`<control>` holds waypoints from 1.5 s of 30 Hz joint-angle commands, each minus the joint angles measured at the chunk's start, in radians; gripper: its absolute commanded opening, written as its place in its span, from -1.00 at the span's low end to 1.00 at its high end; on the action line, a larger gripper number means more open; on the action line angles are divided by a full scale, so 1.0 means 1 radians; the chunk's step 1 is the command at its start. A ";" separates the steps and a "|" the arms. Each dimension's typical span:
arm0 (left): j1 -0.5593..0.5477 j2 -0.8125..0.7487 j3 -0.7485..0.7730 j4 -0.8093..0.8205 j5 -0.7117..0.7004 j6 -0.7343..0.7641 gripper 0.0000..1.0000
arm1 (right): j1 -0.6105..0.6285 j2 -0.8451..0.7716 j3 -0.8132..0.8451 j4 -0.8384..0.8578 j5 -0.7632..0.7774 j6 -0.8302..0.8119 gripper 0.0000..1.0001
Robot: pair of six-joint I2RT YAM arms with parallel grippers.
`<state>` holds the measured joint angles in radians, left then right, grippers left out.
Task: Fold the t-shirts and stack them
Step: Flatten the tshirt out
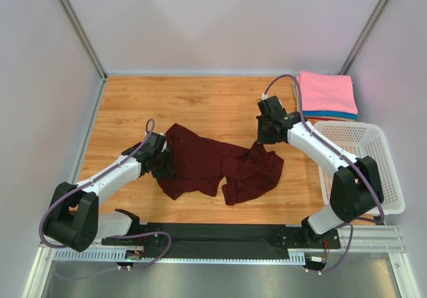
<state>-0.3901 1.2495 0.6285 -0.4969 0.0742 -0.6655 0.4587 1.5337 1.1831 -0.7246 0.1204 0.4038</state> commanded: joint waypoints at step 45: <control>0.019 0.117 0.060 0.089 0.032 0.001 -0.28 | -0.003 -0.024 -0.007 0.024 0.012 -0.006 -0.99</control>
<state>-0.3771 1.3582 0.6533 -0.4431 0.1032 -0.6567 0.4568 1.5337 1.1786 -0.7235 0.1215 0.4026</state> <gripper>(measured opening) 0.363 0.011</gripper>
